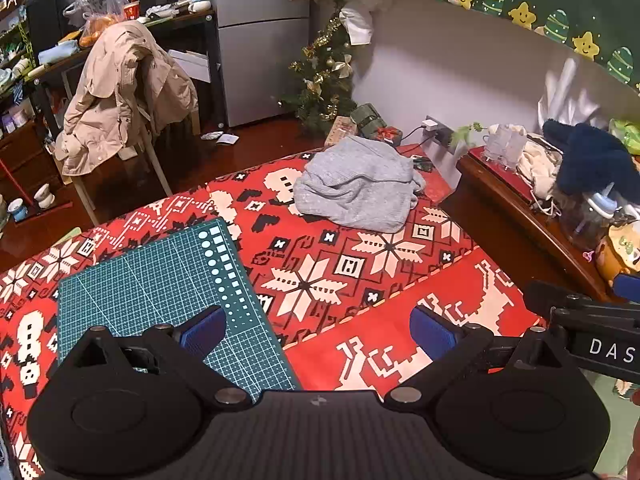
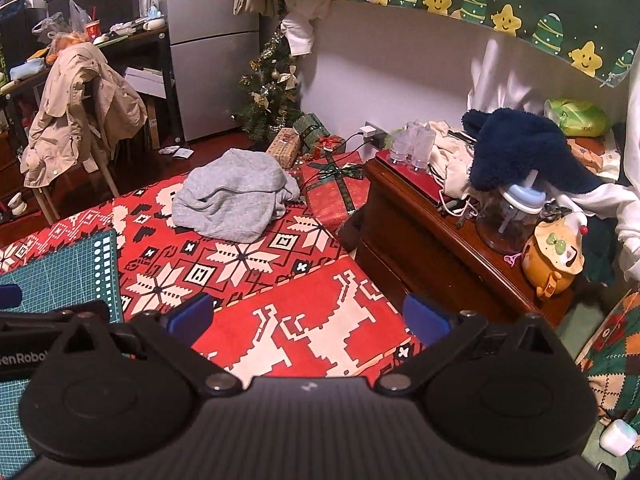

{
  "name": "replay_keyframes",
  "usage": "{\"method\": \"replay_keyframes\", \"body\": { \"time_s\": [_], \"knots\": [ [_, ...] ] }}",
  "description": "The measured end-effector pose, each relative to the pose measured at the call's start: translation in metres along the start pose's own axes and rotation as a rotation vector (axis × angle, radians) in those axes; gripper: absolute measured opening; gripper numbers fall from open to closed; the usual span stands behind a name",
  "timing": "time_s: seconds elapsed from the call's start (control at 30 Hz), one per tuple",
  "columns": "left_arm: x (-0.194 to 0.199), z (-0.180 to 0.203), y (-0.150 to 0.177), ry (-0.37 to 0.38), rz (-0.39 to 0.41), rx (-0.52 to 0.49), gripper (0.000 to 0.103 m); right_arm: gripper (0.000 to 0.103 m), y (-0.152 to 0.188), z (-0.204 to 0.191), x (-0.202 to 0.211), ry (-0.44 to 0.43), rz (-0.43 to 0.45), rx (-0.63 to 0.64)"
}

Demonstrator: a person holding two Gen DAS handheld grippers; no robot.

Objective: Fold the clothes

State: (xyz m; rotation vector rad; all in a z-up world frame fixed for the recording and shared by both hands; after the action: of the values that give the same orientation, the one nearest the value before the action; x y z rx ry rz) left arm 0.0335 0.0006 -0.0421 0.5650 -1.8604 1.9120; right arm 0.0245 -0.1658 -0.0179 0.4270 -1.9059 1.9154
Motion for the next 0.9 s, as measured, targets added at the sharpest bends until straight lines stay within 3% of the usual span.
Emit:
{"method": "replay_keyframes", "body": {
  "time_s": [0.9],
  "knots": [
    [-0.0022,-0.0063,0.0043,0.027,0.005,0.024,0.099,0.102,0.0005,-0.0061,-0.0007,0.004,0.034,0.034]
  ]
}}
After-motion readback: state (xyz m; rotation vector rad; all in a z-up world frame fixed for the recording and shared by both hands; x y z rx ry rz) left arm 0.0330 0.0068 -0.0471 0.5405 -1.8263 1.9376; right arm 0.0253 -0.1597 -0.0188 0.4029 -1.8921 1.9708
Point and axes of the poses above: each gripper's, at about its wrist camera, not at the fingertips, and x roughly against the way its jaws point, z to its right, y to its underside, the point moved 5 cm from there along -x, roughly the way its jaws point, and after that the axes turned 15 degrees about z, right-handed, at the moved point
